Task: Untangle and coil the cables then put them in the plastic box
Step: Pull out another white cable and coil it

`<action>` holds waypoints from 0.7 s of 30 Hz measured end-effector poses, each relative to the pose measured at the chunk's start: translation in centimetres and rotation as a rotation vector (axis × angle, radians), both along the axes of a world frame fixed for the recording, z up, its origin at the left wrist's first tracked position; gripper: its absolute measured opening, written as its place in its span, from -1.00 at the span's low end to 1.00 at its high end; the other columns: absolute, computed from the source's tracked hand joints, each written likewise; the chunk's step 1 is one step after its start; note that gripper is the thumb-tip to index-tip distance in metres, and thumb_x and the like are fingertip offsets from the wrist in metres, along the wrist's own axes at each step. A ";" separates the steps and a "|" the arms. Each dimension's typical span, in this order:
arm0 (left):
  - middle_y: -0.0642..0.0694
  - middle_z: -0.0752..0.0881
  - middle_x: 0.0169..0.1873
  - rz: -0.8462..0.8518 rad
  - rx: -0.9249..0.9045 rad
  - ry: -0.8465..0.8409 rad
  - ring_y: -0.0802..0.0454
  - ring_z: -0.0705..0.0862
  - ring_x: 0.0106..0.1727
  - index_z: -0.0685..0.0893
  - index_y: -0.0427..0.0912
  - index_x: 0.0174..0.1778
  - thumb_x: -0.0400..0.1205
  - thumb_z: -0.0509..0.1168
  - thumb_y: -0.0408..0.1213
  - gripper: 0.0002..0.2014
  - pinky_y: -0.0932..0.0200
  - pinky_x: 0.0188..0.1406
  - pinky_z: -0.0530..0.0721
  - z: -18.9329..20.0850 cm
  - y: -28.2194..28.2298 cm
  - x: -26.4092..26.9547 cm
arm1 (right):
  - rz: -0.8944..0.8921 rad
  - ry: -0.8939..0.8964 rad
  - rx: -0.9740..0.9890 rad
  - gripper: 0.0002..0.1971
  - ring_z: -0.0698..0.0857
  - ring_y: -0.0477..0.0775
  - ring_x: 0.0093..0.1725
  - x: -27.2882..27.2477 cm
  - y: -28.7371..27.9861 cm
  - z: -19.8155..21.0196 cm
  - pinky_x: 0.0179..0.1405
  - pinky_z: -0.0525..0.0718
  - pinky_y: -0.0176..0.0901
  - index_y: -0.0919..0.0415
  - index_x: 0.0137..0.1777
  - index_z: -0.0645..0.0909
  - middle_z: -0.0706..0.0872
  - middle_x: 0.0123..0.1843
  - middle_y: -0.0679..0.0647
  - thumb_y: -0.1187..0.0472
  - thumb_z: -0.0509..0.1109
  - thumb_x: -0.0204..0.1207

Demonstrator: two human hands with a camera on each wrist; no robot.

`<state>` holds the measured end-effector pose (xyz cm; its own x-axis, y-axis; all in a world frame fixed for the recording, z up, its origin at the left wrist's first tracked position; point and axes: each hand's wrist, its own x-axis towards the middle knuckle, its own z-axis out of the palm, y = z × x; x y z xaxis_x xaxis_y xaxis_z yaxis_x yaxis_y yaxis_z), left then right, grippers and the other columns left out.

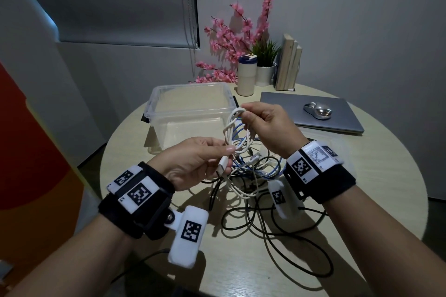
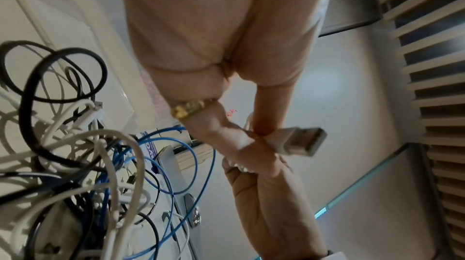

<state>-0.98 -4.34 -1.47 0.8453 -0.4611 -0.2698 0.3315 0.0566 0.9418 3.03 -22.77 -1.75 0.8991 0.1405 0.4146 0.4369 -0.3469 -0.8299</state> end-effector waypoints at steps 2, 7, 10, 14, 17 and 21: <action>-0.14 0.67 -0.45 -0.017 -0.009 -0.009 0.06 0.67 -0.47 0.70 -0.28 -0.19 0.44 0.40 -0.39 -0.93 0.30 -0.44 0.69 0.4 0.3 -0.2 | -0.001 -0.022 -0.055 -0.83 0.62 -0.15 -0.29 0.0 -0.1 0.0 -0.23 0.67 -0.18 0.08 0.10 0.72 0.69 -0.24 -0.12 0.22 0.32 0.62; -0.07 0.71 -0.46 0.018 0.395 -0.319 0.16 0.64 -0.51 0.67 -0.30 -0.14 0.46 0.45 -0.53 -0.87 0.37 -0.54 0.54 1.0 0.1 0.0 | 0.091 0.113 0.107 -0.83 0.51 -0.11 -0.44 -0.4 0.2 0.1 -0.45 0.52 -0.28 0.20 0.08 0.71 0.59 -0.37 -0.01 0.32 0.29 0.63; -0.03 0.73 -0.44 0.047 0.668 -0.496 0.09 0.63 -0.40 0.71 -0.12 -0.26 0.43 0.52 -0.44 -0.85 0.20 -0.33 0.58 0.7 0.1 0.7 | 0.155 0.164 0.143 -0.82 0.50 -0.05 -0.44 -0.7 0.5 0.3 -0.50 0.51 -0.28 0.17 0.05 0.71 0.59 -0.36 0.06 0.34 0.28 0.63; 0.04 0.70 -0.37 0.152 1.048 -0.774 0.06 0.65 -0.25 0.71 -0.06 -0.26 0.46 0.46 -0.31 -0.93 0.19 -0.32 0.55 0.7 -0.3 0.6 | 0.186 0.179 0.135 -0.77 0.51 -0.05 -0.45 -0.9 0.8 0.1 -0.51 0.51 -0.28 0.03 -0.04 0.72 0.59 -0.35 0.09 0.34 0.28 0.63; -0.01 0.73 -0.27 0.251 1.192 -0.894 -0.02 0.67 -0.12 0.72 -0.06 -0.23 0.48 0.38 -0.32 -0.93 0.16 -0.24 0.52 0.9 -0.3 0.7 | 0.154 0.148 0.077 -0.76 0.50 -0.16 -0.48 -0.7 0.7 -0.3 -0.49 0.50 -0.35 0.04 -0.03 0.72 0.57 -0.37 0.05 0.35 0.27 0.63; 0.06 0.74 -0.37 0.248 1.207 -0.858 0.12 0.68 -0.27 0.77 -0.08 -0.28 0.45 0.44 -0.32 -0.95 0.28 -0.38 0.49 1.3 0.3 0.8 | 0.065 0.077 -0.121 -0.79 0.55 -0.22 -0.41 -0.2 0.4 -0.7 -0.34 0.56 -0.36 0.25 0.18 0.70 0.61 -0.35 -0.01 0.29 0.29 0.63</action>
